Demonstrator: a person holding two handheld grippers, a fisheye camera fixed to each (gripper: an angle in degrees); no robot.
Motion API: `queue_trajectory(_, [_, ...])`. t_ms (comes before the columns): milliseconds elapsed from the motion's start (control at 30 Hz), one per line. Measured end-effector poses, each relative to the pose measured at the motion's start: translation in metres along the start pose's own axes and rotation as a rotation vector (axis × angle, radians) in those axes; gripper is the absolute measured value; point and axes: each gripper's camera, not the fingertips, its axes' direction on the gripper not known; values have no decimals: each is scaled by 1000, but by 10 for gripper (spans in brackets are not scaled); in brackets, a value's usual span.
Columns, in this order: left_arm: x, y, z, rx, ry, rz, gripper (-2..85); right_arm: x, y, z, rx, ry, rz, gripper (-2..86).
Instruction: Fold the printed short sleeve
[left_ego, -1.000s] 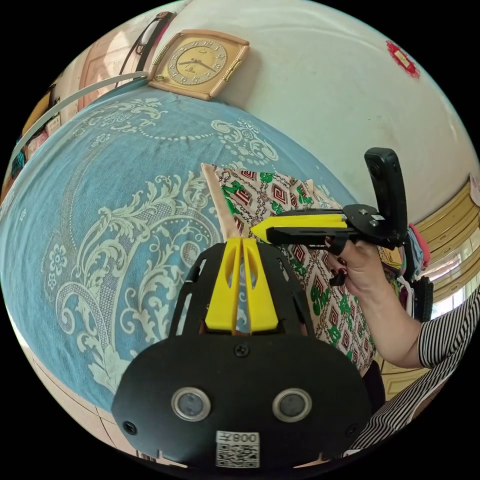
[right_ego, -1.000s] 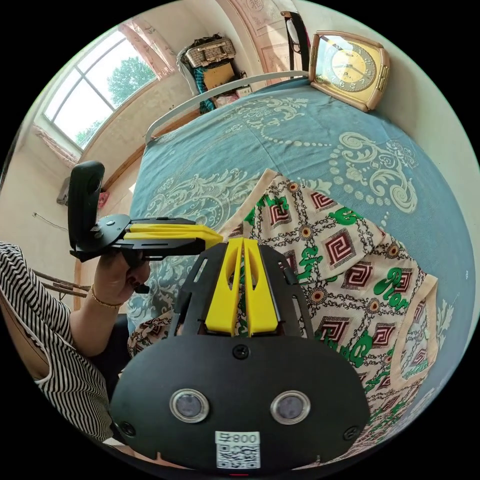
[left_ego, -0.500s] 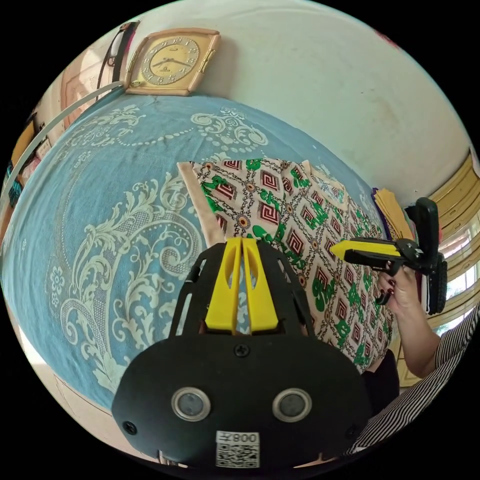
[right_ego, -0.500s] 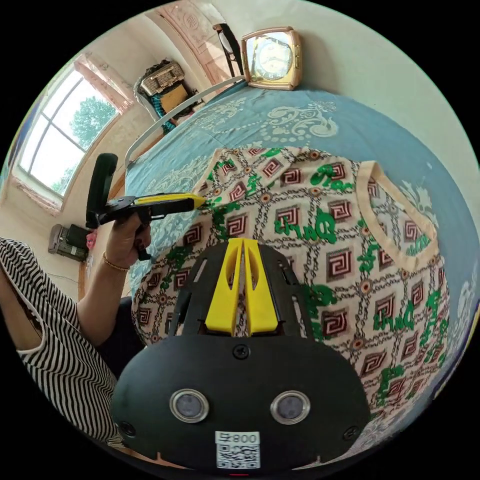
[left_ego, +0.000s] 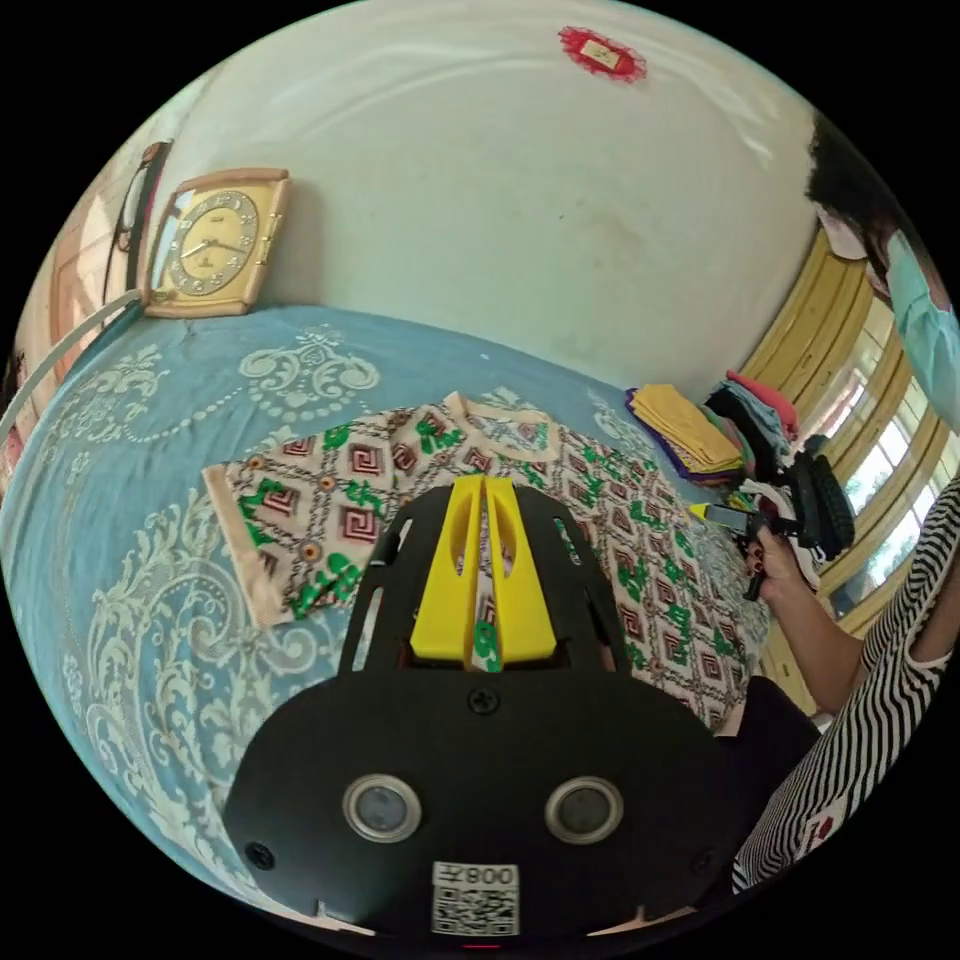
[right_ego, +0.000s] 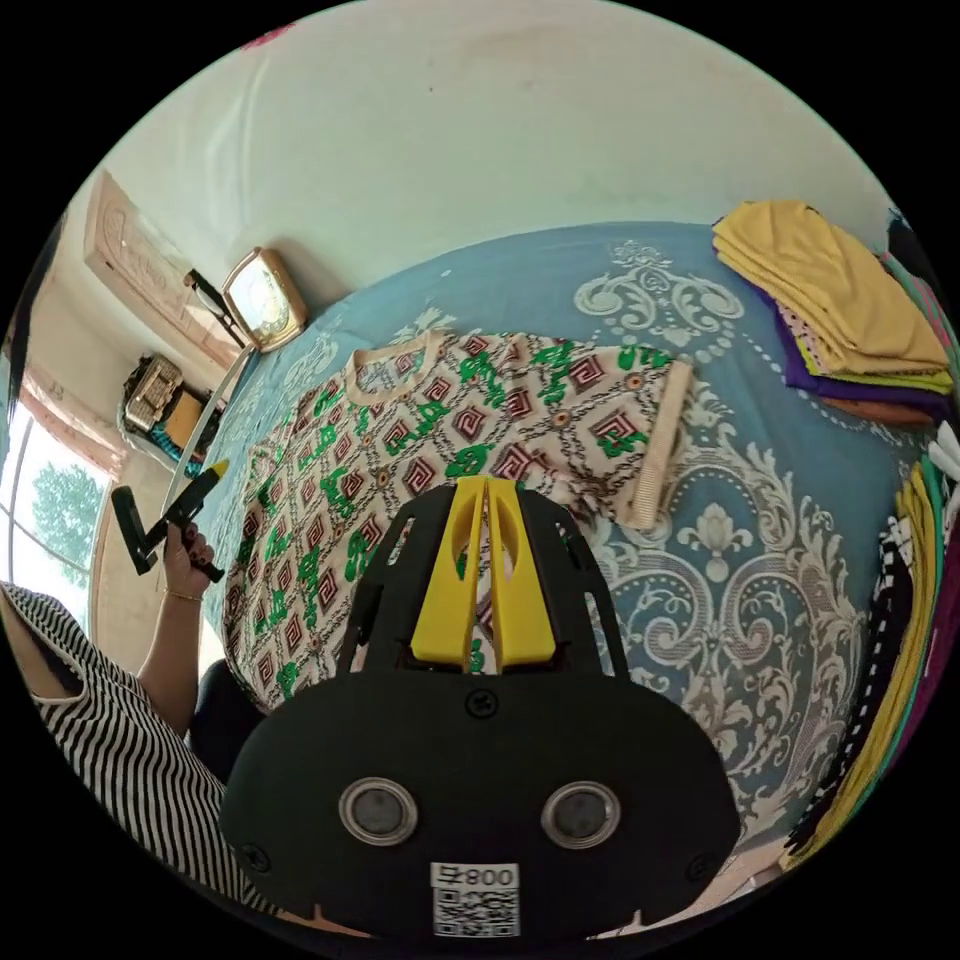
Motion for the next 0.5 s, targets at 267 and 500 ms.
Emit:
queue_trajectory(267, [164, -152, 190, -296, 385, 376, 63, 120, 72, -23, 99, 31, 192, 64])
queue_trajectory(500, [304, -269, 346, -482, 394, 597, 74, 170, 96, -12, 10, -69, 181, 68])
